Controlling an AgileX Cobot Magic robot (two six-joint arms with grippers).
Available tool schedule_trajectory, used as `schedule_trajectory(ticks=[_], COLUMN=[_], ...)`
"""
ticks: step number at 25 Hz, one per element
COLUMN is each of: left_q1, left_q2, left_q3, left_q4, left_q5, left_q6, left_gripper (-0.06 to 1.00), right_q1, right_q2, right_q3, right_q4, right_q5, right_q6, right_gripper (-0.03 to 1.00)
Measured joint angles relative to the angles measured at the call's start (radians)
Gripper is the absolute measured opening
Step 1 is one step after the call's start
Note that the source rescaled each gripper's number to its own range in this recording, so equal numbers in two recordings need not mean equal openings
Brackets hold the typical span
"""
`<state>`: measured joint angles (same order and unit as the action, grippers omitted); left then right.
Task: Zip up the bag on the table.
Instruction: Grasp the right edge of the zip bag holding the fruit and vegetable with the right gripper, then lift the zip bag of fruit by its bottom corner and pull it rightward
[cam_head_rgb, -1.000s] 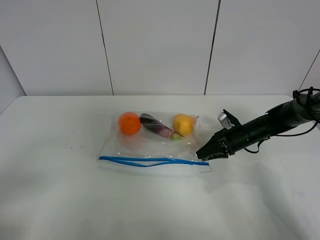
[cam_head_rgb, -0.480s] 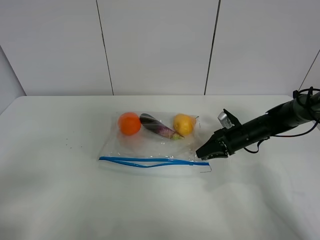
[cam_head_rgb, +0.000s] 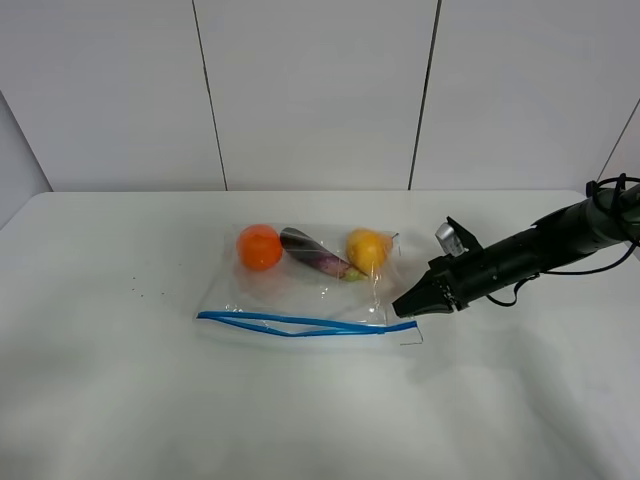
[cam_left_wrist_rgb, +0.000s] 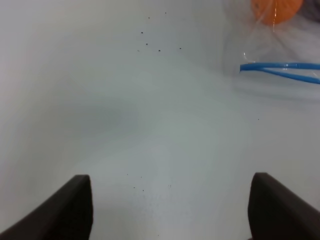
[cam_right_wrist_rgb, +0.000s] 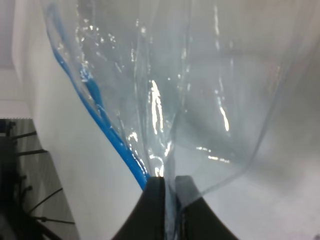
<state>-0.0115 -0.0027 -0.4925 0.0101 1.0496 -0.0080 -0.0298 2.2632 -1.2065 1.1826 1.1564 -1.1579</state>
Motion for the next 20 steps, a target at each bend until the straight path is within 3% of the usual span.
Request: schedule_trajectory(ticks=[6,13,20], left_q1=[0.0,0.0,0.0], left_q2=[0.0,0.0,0.0], left_q3=[0.0,0.0,0.0], left_q4=[0.0,0.0,0.0], left_q5=[0.0,0.0,0.0], left_q6=[0.0,0.0,0.0], left_gripper=[0.89,0.89,0.89], right_q1=[0.0,0.0,0.0], right_q2=[0.0,0.0,-0.019], right_q3=[0.0,0.0,0.0], right_q4=[0.077,0.1,0.163], right_q5=[0.049,0.05,0.05], right_q6=[0.065,0.226,0.254], right_gripper=[0.0,0.0,0.0])
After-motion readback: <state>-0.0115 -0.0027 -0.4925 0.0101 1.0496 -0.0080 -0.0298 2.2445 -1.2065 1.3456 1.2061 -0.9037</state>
